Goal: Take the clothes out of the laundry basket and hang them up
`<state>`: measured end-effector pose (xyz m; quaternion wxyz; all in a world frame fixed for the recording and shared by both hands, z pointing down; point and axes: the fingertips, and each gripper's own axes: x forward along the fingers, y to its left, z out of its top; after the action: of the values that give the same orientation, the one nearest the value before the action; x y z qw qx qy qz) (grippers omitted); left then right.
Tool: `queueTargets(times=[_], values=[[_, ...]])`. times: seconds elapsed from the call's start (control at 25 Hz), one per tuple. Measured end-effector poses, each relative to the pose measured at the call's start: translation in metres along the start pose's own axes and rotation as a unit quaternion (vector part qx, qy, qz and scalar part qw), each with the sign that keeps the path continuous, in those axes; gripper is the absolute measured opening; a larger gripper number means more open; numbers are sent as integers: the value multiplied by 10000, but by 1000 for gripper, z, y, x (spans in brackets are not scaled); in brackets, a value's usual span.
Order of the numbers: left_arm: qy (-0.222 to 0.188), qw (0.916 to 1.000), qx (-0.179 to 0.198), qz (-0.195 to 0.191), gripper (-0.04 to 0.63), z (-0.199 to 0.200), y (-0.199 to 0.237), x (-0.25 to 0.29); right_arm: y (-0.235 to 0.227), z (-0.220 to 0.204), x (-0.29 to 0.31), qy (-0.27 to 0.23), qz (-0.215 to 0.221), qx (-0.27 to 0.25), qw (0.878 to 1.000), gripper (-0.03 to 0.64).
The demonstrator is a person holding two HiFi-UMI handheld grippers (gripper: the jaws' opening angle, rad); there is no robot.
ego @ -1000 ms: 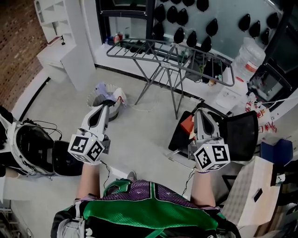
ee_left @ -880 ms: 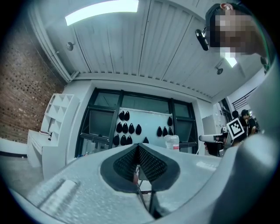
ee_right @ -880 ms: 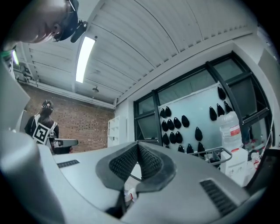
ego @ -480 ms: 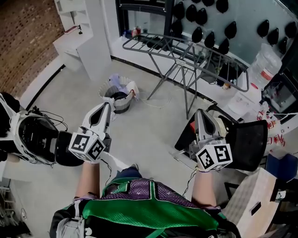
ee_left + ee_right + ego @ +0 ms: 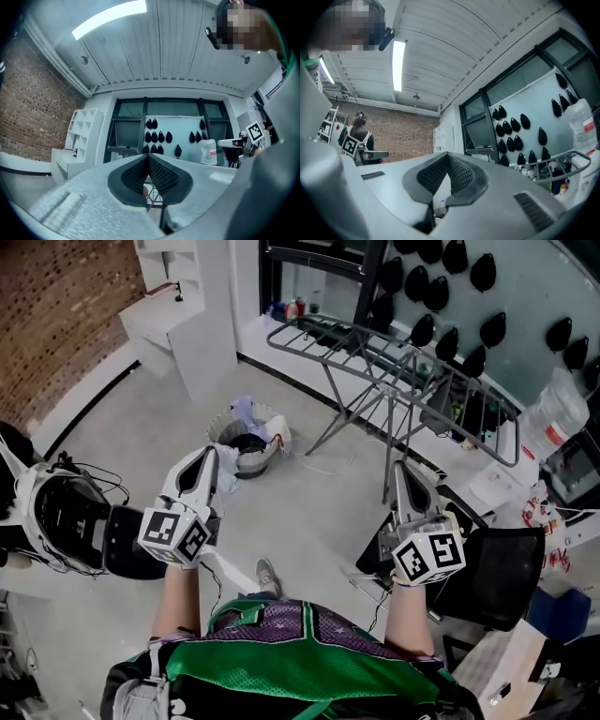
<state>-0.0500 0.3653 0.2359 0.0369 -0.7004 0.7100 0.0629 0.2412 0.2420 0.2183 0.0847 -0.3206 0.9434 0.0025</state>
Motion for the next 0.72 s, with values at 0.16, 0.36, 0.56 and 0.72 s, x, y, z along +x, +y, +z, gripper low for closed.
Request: queueTargets(times=[0.16,0.36,0.56,0.72], values=[[-7,9999,80,86,17,1,53,37,7,0,68,-17,128,-64,9999,-2],[2,9997,77,221,17,-11,108,62,14,-15,137,-29,295,-89,9995,-2],[87,9995,-18,298,17,-14,171,92,31,-23,214,66,456,-43,9989,-2],[87,9991,61,399,17,-20,197,106,39,-30,246,92,634,-45,9979,-2]])
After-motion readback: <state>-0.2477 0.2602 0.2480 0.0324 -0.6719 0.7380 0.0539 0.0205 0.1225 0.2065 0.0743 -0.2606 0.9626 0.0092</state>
